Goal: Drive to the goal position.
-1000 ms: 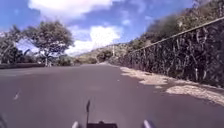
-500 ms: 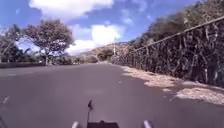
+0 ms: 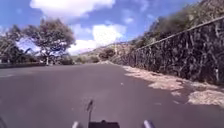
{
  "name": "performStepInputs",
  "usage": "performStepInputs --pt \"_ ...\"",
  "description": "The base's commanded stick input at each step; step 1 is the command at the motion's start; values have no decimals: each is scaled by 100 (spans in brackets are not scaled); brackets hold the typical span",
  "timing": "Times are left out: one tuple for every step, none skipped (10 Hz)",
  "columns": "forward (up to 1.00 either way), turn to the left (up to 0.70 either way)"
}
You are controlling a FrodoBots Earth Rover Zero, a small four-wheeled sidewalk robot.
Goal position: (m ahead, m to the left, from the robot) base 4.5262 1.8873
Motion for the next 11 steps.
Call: performStepInputs --pt "63 0" --pt "63 0" --pt "63 0" --pt "63 0" --pt "63 0" --pt "63 0" --pt "63 0" --pt "63 0" --pt "63 0" --pt "63 0" --pt "63 0"
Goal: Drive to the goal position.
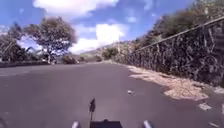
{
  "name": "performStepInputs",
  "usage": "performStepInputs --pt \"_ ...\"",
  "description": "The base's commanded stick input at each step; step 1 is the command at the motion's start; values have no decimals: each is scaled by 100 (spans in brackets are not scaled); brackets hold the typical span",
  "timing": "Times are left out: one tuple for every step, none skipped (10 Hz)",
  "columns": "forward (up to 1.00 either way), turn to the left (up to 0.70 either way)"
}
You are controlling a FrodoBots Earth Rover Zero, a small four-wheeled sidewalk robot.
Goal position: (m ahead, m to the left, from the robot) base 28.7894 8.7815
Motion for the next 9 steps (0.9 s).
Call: performStepInputs --pt "63 0" --pt "63 0" --pt "63 0" --pt "63 -14" --pt "63 -22" --pt "63 -31" --pt "63 -29" --pt "63 -26" --pt "63 -5"
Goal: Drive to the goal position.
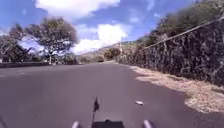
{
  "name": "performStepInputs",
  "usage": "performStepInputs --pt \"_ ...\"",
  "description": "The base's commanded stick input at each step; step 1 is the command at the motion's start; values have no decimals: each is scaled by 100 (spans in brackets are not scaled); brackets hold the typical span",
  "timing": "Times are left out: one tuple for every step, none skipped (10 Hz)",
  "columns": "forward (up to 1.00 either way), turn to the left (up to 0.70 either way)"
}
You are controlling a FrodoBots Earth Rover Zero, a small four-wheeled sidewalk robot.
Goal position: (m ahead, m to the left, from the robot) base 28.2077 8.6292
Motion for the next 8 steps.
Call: performStepInputs --pt "63 -3" --pt "63 -1" --pt "63 0" --pt "63 0" --pt "63 0" --pt "63 0" --pt "63 0" --pt "63 0"
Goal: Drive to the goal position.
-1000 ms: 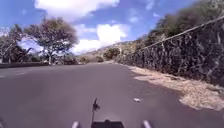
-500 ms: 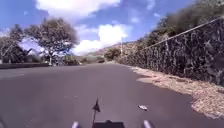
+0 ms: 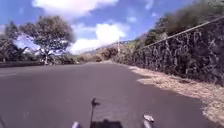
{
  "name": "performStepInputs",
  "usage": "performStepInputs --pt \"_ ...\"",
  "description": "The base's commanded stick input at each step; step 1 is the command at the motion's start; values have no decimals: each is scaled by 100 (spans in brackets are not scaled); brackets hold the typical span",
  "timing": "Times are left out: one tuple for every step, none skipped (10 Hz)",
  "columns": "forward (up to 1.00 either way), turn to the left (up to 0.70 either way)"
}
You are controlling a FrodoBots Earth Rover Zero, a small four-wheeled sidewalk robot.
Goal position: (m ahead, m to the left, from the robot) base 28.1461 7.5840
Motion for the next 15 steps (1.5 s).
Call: performStepInputs --pt "63 0" --pt "63 0" --pt "63 0" --pt "63 0" --pt "63 0" --pt "63 0" --pt "63 0" --pt "63 0" --pt "63 0" --pt "63 0" --pt "63 0" --pt "63 0" --pt "63 0" --pt "63 0" --pt "63 0"
